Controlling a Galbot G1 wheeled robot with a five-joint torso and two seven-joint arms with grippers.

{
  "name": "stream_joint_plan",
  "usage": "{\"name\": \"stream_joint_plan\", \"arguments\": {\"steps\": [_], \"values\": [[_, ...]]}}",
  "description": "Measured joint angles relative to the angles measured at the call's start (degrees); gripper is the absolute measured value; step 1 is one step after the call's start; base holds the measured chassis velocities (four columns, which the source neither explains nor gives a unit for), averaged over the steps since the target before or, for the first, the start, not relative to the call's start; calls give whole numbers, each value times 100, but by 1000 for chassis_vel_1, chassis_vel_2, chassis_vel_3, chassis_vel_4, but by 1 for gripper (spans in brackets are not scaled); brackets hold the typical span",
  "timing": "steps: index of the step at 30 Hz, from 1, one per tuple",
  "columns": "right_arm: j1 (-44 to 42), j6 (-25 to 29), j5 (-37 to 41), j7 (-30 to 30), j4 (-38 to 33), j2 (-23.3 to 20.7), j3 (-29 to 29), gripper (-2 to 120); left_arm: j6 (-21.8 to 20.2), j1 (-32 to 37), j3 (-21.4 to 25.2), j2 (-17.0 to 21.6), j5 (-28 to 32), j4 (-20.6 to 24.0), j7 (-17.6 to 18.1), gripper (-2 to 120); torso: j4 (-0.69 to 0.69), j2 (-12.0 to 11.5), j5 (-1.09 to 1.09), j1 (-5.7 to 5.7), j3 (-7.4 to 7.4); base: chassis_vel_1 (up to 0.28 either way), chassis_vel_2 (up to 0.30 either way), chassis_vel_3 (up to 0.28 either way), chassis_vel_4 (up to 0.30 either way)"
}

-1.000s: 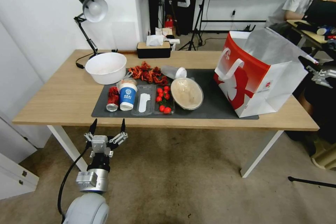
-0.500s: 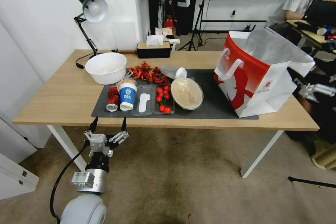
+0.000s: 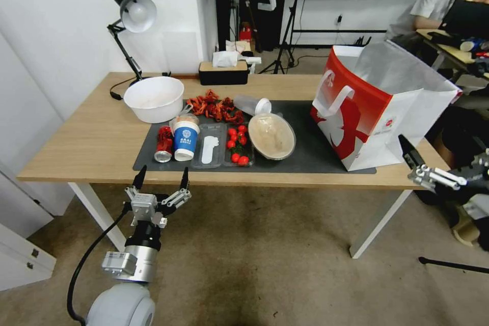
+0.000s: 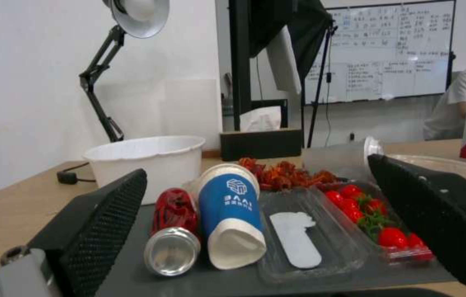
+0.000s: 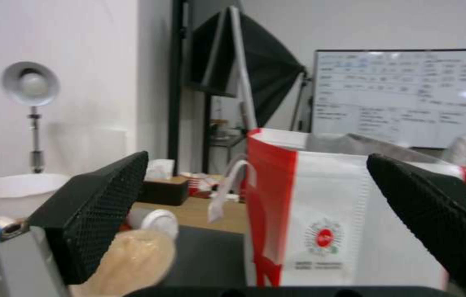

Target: Pick up the food delivery bag from the floor and place it on the table.

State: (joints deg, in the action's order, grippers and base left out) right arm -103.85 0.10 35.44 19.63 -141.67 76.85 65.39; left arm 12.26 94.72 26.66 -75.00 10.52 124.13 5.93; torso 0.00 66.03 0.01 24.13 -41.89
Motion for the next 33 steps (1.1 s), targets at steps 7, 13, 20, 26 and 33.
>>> {"name": "stream_joint_plan", "arguments": {"steps": [7, 13, 20, 26, 33], "values": [[-170, 120, -491, -339, -109, 459, -293, 100, -40, 12, -27, -17, -20, 60, -11, 100, -1, 0, -1, 0, 0, 0, 0, 0, 0], [-382, 336, -1314, -713, -80, 865, -936, 100, -151, -24, -105, -63, -33, 99, -3, 100, -1, 0, -1, 0, 0, 0, 0, 0, 0], [-438, 671, -2120, -857, 129, 1201, -1751, 100, -196, -7, -159, -91, -85, 111, 1, 100, -1, -1, 0, 0, 0, 0, 0, 0, 0], [-371, 931, -2658, -932, 296, 1340, -2159, 100, -236, 8, -190, -94, -119, 162, 8, 100, -1, -1, -1, 0, 0, 0, 0, 0, 0], [-400, 1316, -3325, -858, 477, 1485, -2637, 100, -225, 46, -284, -133, -221, 137, 19, 100, -1, 0, -1, 1, 0, 0, 0, 0, 0]]}}
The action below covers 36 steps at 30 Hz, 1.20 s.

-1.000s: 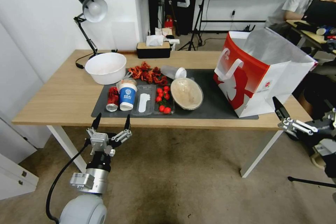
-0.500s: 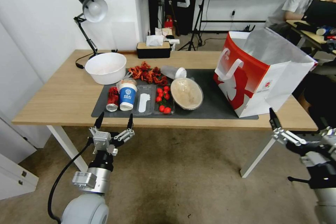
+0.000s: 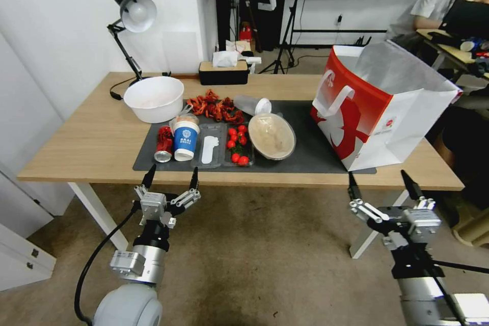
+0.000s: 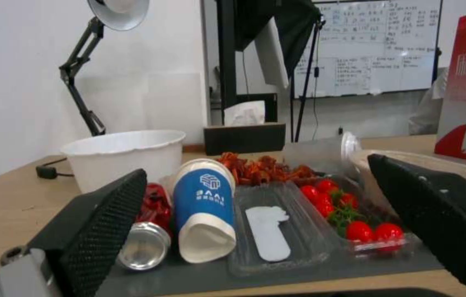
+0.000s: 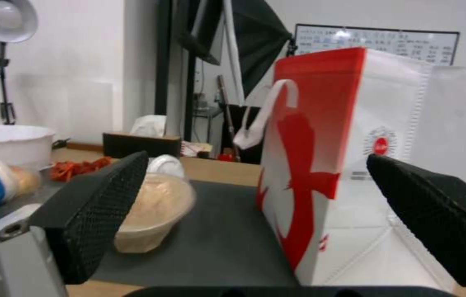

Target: Pick up the food delivery bag from the floor and place it on the table.

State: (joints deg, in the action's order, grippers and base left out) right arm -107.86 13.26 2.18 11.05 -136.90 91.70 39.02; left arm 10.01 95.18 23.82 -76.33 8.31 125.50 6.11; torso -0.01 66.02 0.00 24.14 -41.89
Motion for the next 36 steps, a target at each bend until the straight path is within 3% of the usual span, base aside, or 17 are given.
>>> {"name": "stream_joint_plan", "arguments": {"steps": [22, 36], "values": [[22, 1088, -1145, 26, 719, 43, -592, 100, 246, -39, 16, -2, -275, -283, -6, 100, 0, 0, 0, 0, 0, 0, 0, 0, 0], [24, 1123, -1202, 119, 729, 50, -712, 100, 369, -58, 24, -9, -359, -380, -6, 100, 0, 0, 0, 0, 0, 0, 0, 0, 0]]}}
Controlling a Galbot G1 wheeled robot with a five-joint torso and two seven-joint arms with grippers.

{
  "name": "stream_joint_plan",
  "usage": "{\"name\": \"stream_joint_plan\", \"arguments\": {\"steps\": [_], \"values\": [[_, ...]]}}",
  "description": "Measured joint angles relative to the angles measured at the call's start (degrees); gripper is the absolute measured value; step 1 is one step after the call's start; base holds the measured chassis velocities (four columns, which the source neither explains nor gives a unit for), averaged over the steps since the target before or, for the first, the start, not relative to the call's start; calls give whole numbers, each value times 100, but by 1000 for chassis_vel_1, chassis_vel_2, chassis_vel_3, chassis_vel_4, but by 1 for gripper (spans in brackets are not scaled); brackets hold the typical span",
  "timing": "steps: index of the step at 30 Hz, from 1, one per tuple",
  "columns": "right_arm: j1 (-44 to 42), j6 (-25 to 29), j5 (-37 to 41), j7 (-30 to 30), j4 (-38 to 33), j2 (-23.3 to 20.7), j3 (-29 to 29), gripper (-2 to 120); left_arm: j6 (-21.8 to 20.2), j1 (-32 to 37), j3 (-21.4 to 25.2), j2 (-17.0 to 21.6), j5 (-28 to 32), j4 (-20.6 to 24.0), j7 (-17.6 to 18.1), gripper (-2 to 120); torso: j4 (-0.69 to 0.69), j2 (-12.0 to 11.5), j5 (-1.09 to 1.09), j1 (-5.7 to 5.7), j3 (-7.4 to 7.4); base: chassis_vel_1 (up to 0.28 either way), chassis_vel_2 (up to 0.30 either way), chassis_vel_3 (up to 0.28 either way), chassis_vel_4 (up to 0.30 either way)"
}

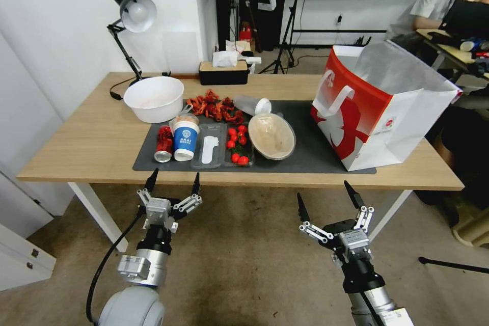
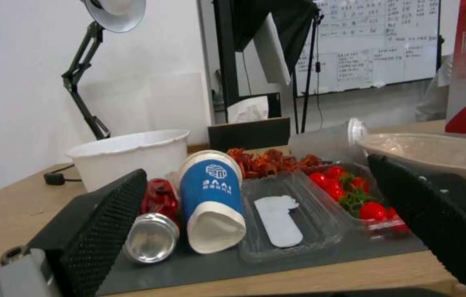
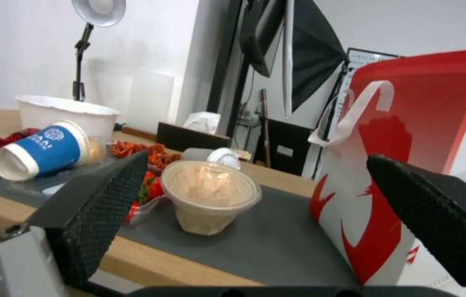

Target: Pick up the food delivery bag from the floor and place it on the table.

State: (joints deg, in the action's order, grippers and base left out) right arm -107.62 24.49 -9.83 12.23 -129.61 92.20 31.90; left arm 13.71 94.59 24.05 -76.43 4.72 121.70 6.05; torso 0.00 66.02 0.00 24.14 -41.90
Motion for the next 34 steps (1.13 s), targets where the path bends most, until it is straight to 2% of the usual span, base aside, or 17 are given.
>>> {"name": "stream_joint_plan", "arguments": {"steps": [34], "values": [[41, -67, 142, 44, -201, -6, 14, 100, 160, -53, 11, -3, -68, -147, -40, 100, 0, 0, 0, 0, 0, 0, 0, 0, 0]]}}
